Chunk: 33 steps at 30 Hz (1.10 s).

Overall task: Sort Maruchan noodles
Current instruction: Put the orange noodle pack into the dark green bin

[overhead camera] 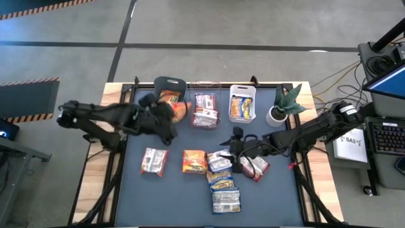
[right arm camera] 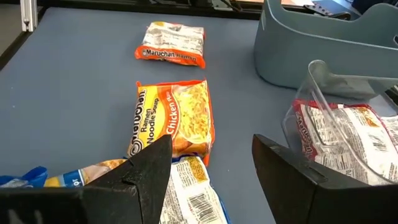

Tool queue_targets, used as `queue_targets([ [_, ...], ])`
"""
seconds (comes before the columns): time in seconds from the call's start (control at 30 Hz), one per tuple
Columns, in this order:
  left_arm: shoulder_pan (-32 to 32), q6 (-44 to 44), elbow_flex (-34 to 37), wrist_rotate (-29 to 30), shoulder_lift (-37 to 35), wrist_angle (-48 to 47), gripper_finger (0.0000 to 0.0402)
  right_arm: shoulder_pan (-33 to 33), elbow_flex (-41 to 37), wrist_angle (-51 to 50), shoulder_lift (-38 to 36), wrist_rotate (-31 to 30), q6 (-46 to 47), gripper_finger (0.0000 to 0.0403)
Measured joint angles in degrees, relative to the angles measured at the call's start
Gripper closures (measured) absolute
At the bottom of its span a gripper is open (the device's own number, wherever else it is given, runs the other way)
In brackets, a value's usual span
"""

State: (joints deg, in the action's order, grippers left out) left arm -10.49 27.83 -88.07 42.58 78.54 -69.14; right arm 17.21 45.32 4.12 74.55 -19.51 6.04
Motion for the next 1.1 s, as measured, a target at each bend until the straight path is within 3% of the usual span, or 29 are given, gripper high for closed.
queue_targets([
  [0.17,9.77,-6.08,1.97,-0.39,-1.82,-0.18,0.0313,0.0,-0.02,1.31,1.35,0.0,-0.02,0.019],
  [0.27,16.62,-10.14,3.42,-3.52,-2.56,1.3,0.0313,0.0,-0.04,1.29,2.14,0.0,-0.06,0.019],
  [0.63,41.07,-22.86,18.05,-26.0,-4.57,20.28,0.0313,-0.29,-0.04,1.38,2.15,-0.16,-0.04,0.019],
  [0.93,51.96,-22.77,27.09,-36.63,-4.57,30.78,0.0313,-1.2,-0.04,4.07,2.15,-1.53,0.53,0.019],
  [1.1,54.64,-22.61,30.08,-41.9,-4.57,36.06,0.0313,-1.89,-0.04,4.76,2.15,-1.53,1.12,0.019],
])
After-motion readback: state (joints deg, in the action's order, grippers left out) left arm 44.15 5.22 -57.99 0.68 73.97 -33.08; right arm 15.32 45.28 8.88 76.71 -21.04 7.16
